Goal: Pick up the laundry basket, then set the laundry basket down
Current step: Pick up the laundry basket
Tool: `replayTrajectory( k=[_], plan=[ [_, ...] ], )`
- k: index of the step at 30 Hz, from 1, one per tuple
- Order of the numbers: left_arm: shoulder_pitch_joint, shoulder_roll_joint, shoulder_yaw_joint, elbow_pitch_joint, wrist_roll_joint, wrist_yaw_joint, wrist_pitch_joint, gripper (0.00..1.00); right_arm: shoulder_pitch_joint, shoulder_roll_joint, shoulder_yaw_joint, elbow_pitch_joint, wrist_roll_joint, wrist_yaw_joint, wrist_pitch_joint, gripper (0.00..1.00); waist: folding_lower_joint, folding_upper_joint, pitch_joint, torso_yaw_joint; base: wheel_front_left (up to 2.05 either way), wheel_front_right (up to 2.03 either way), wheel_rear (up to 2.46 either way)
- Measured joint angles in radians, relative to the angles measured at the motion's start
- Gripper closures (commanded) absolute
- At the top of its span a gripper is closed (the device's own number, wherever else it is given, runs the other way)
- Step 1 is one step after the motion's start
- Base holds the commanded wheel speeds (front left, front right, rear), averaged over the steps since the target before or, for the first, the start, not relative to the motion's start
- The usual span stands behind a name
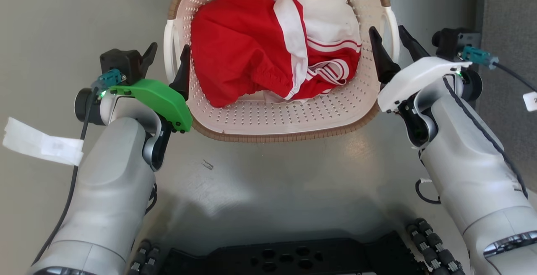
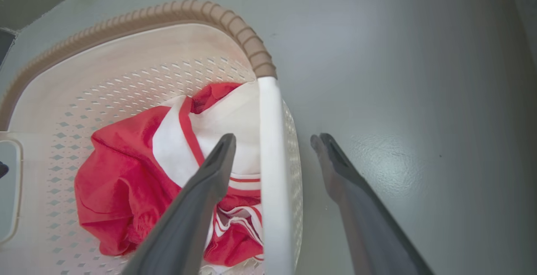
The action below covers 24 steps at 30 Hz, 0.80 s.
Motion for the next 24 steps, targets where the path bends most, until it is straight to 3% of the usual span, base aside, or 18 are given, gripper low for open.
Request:
replayTrajectory(
  k=[24],
  plan=[
    [-0.073, -0.001, -0.071, 0.095, -0.124, -0.016, 0.043, 0.00, -0.095, 0.001, 0.092, 0.098, 0.126, 0.000, 0.035, 0.00, 0.0000, 0.0000, 0.051, 0.009, 0.00, 0.00, 0.00]
  ],
)
